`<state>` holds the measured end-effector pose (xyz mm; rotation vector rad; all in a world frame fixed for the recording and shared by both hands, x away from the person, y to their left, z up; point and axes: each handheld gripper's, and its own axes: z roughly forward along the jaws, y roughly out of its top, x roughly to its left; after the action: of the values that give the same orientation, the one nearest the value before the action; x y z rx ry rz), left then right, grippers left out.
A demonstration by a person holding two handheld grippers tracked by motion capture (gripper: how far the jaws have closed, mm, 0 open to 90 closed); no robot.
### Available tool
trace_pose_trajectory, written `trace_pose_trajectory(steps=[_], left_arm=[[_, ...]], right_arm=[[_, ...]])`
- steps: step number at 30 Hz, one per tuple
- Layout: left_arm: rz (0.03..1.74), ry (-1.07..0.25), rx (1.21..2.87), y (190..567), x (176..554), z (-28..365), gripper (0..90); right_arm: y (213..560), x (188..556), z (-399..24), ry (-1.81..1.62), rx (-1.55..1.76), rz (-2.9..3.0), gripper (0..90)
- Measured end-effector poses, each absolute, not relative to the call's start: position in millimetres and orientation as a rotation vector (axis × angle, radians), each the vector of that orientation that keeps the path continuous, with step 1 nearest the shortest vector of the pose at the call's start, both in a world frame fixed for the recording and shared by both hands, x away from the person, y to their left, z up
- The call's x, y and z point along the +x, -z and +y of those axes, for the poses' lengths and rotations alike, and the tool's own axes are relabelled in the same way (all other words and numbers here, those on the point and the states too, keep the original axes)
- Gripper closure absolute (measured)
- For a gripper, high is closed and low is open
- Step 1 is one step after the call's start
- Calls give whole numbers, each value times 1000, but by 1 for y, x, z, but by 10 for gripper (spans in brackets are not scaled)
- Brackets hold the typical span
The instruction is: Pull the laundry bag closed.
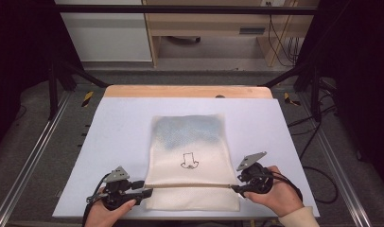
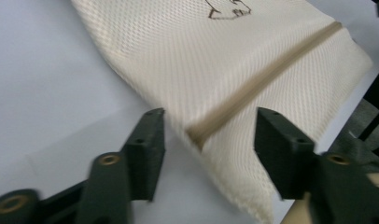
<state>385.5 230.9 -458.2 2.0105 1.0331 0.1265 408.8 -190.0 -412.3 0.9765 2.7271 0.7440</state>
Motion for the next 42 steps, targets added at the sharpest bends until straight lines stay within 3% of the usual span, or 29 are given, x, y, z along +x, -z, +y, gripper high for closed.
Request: trace_pose_trajectory(steps=[4, 7, 11, 27, 42], left_arm=[[1071, -211, 2016, 451, 386, 236, 234], [1080, -257, 2060, 445, 389, 238, 151], [1087, -299, 2095, 435, 397, 242, 113], [1149, -428, 2187, 391, 446, 283, 70], [1301, -530, 2190, 408, 473, 321, 50]], right_arm=[[405, 416, -191, -782, 1050, 2649, 237], [398, 420, -191, -810, 1094, 2575, 151], [387, 429, -191, -850, 1137, 2481, 88], [364, 459, -212, -875, 1303, 2273, 74], [391, 484, -237, -896, 1388, 2171, 86]])
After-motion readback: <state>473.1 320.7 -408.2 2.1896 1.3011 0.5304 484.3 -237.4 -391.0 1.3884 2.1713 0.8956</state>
